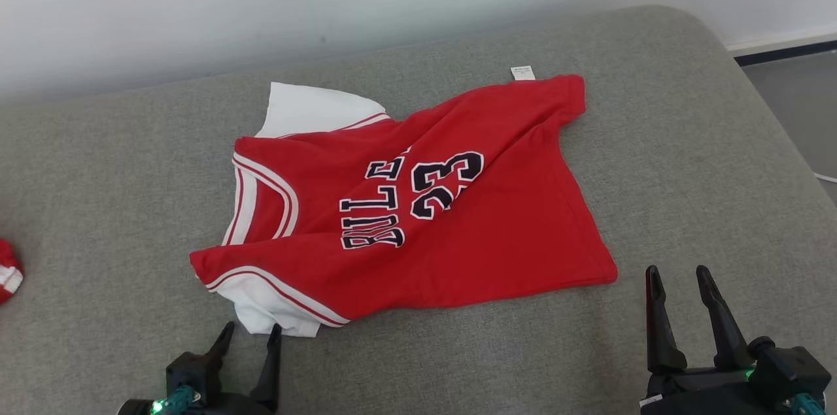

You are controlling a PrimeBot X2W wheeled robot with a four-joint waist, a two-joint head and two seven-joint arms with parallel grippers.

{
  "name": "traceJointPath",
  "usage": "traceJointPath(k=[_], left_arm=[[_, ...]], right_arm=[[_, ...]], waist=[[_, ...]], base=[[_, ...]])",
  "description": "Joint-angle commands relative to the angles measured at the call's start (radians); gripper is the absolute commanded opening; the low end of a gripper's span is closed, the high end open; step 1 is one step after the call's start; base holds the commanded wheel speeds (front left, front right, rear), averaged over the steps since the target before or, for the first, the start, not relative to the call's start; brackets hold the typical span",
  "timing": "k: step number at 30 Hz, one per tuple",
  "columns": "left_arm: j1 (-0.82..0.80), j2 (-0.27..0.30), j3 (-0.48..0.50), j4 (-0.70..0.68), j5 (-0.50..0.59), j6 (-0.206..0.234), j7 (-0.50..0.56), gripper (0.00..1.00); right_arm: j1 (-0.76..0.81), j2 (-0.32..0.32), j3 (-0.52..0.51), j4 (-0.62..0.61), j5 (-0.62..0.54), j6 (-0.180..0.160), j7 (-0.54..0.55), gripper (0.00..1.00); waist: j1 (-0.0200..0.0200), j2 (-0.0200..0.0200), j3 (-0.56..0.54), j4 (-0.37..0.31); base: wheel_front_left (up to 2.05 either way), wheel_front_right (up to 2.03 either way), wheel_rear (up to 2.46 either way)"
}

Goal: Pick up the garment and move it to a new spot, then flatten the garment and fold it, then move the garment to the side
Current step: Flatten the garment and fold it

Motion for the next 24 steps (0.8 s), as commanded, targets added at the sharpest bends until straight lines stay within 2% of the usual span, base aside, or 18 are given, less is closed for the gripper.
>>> traceJointPath(k=[1, 2, 3, 4, 5, 11, 19, 24], left_arm=[[-0.012, -0.005, -0.004, 0.019, -0.009, 0.000, -0.001, 1.00], [-0.017, -0.008, -0.004, 0.042, -0.015, -0.003, -0.002, 0.88], [-0.021, -0.012, -0.004, 0.059, -0.023, -0.005, -0.002, 0.55], [-0.027, -0.014, -0.008, 0.073, -0.025, -0.008, -0.004, 0.10], [-0.032, -0.019, -0.010, 0.083, -0.032, -0.010, -0.007, 0.00], [-0.030, -0.032, -0.016, 0.048, -0.042, -0.012, -0.020, 0.00], [0.100, -0.023, -0.044, -0.187, 0.013, 0.015, -0.016, 0.00], [0.206, -0.018, -0.054, -0.322, -0.004, 0.043, 0.042, 0.00]], right_arm=[[-0.004, 0.005, -0.002, 0.000, -0.006, -0.002, 0.000, 1.00], [-0.003, 0.006, -0.002, 0.002, -0.007, -0.002, 0.000, 1.00], [-0.003, 0.006, -0.002, 0.003, -0.008, -0.002, 0.000, 1.00], [-0.002, 0.007, -0.001, 0.002, -0.010, -0.002, 0.000, 1.00], [0.000, 0.009, -0.002, 0.000, -0.012, -0.002, 0.000, 1.00], [0.025, -0.001, -0.019, 0.003, -0.003, -0.002, 0.000, 1.00], [0.049, 0.001, -0.052, 0.007, 0.007, -0.002, 0.000, 1.00], [0.047, 0.004, -0.063, 0.014, 0.010, -0.002, 0.000, 1.00]], waist=[[-0.0001, -0.0001, 0.002, -0.005], [-0.0001, -0.0001, -0.001, -0.004], [-0.0001, -0.0001, -0.004, -0.003], [-0.0001, -0.0001, -0.008, 0.000], [-0.0001, -0.0001, -0.012, 0.004], [-0.0001, -0.0001, -0.044, 0.060], [-0.0001, -0.0001, -0.075, 0.187], [-0.0001, -0.0001, -0.067, 0.248]], base=[[0.00, 0.00, 0.00], [0.00, 0.00, 0.00], [0.00, 0.00, 0.00], [0.00, 0.00, 0.00], [0.00, 0.00, 0.00], [0.00, 0.00, 0.00], [0.00, 0.00, 0.00], [0.00, 0.00, 0.00]])
